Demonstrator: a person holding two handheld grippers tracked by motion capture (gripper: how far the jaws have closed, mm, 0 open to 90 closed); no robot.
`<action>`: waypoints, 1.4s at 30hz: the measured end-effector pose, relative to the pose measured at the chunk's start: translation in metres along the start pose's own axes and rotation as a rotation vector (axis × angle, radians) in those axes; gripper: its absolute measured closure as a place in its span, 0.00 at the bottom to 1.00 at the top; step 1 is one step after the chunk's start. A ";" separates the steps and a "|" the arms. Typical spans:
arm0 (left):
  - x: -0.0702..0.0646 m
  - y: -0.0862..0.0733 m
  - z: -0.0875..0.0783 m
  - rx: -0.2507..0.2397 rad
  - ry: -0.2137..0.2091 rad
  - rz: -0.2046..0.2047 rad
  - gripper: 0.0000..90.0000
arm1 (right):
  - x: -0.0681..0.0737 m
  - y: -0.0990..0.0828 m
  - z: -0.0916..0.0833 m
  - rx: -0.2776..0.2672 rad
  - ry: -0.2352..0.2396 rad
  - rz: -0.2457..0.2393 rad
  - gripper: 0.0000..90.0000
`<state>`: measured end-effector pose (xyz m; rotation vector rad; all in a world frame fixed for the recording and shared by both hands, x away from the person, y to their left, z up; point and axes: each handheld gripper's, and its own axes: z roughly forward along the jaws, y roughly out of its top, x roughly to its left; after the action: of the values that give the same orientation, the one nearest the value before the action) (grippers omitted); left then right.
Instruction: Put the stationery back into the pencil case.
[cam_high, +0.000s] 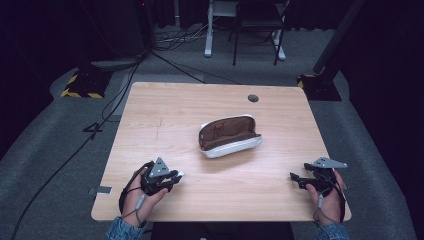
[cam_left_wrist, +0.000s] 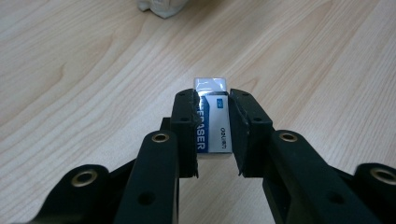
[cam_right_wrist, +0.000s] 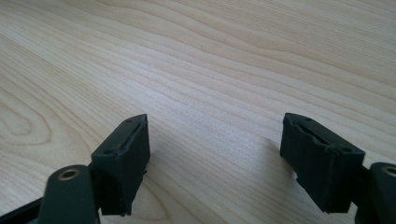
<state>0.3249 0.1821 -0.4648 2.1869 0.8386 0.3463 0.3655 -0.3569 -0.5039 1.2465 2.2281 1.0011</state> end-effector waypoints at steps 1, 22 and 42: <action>0.000 0.002 -0.001 -0.004 -0.002 -0.003 0.81 | 0.000 0.000 0.000 0.000 0.000 0.000 0.28; 0.005 0.059 -0.009 -0.065 0.017 0.003 0.81 | 0.000 0.000 0.000 0.000 0.000 0.000 0.28; 0.005 0.115 0.014 -0.102 0.010 0.033 0.81 | 0.000 0.000 0.000 -0.001 0.002 -0.005 0.29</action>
<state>0.3881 0.1204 -0.3900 2.1080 0.7748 0.4078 0.3653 -0.3568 -0.5039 1.2398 2.2314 1.0020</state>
